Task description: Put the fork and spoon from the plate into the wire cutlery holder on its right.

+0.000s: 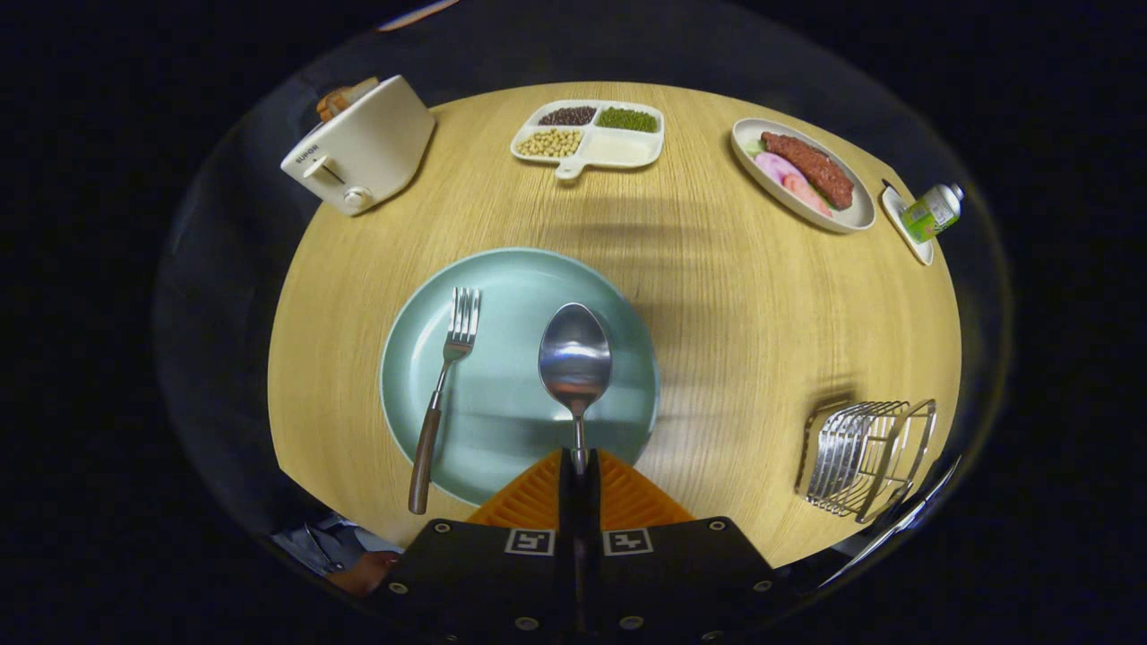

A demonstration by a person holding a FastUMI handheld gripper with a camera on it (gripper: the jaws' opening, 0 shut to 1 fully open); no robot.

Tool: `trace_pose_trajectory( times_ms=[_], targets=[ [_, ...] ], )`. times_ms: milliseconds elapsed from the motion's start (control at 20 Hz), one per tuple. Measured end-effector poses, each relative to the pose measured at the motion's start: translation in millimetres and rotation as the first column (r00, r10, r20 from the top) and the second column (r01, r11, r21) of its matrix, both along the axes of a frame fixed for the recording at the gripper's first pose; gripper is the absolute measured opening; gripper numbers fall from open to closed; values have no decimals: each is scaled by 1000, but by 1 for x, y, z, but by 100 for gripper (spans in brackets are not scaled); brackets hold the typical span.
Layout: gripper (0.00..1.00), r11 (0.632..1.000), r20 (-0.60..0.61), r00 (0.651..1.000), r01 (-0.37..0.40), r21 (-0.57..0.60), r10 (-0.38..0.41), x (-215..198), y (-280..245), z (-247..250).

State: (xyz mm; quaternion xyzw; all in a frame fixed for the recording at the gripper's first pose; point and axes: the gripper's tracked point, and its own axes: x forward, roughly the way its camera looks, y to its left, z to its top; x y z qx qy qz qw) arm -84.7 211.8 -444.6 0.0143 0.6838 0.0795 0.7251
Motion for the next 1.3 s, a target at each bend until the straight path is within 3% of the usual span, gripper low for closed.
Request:
trace_pose_trajectory(
  times_ms=[150,400,750,1300],
  targets=[
    [5,999,43,998,35,36,-37,2,-17,30],
    [5,996,120,988,94,-2,-93,1,-81,74],
    [5,981,122,980,167,-94,-155,-25,-188,86],
    [5,991,-54,998,8,-134,-16,-64,-240,57]
  ],
)
